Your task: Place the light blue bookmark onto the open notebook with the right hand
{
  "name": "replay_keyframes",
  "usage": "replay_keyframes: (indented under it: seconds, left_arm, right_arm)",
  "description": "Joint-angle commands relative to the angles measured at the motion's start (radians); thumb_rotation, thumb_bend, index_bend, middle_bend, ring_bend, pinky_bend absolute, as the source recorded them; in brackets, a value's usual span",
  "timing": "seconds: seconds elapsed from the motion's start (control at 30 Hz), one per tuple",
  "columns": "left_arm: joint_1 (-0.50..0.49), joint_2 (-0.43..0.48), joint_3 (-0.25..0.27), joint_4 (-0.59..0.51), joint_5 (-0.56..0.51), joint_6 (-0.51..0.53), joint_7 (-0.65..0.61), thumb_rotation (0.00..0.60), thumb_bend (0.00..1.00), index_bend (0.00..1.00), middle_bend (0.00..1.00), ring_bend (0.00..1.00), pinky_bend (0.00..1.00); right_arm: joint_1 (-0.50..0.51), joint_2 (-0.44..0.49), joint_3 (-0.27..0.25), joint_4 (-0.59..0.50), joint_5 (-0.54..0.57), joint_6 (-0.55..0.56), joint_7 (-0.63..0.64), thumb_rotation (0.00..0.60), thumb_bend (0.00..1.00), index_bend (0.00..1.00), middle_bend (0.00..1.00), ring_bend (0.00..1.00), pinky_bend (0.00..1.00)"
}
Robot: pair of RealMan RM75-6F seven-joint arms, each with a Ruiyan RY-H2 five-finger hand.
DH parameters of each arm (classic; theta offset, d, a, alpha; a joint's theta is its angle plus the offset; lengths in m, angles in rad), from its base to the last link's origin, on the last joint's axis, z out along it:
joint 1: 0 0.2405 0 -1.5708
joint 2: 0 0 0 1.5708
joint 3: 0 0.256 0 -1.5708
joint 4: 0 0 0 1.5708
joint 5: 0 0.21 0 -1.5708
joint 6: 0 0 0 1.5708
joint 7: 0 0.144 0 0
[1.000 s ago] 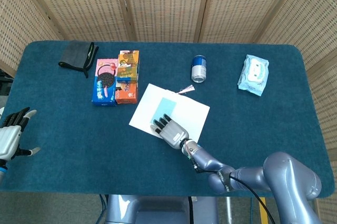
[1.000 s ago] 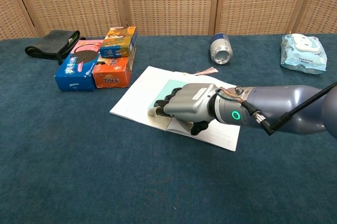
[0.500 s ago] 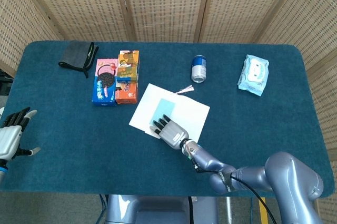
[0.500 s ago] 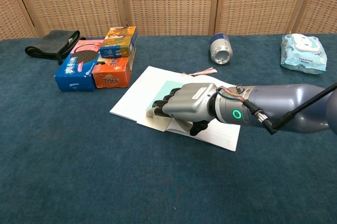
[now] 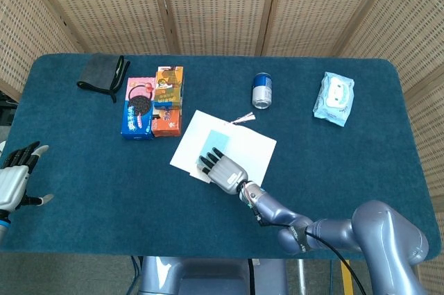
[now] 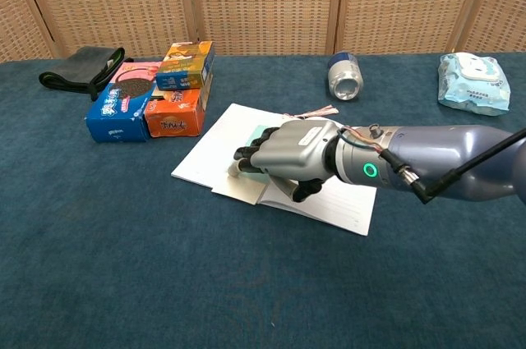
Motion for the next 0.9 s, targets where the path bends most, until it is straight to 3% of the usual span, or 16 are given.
replay_keyframes:
  seconds: [0.03, 0.4, 0.9]
  left_arm:
    - [0.001, 0.0, 0.0, -0.001, 0.001, 0.002, -0.001, 0.6, 0.04, 0.0, 0.0, 0.0, 0.0]
    - [0.002, 0.001, 0.0, 0.0, 0.002, 0.004, -0.003, 0.6, 0.04, 0.0, 0.0, 0.0, 0.0]
    - [0.002, -0.001, 0.001, -0.003, 0.002, 0.005, 0.004, 0.6, 0.04, 0.0, 0.0, 0.0, 0.0]
  right_arm:
    - [0.0, 0.0, -0.006, 0.005, 0.011, -0.007, -0.011, 0.6, 1.0, 0.0, 0.0, 0.0, 0.0]
    - [-0.005, -0.003, -0.003, 0.02, 0.022, -0.002, -0.026, 0.6, 1.0, 0.0, 0.0, 0.0, 0.0]
    - [-0.023, 0.006, 0.031, 0.005, -0.07, 0.028, 0.036, 0.6, 1.0, 0.0, 0.0, 0.0, 0.0]
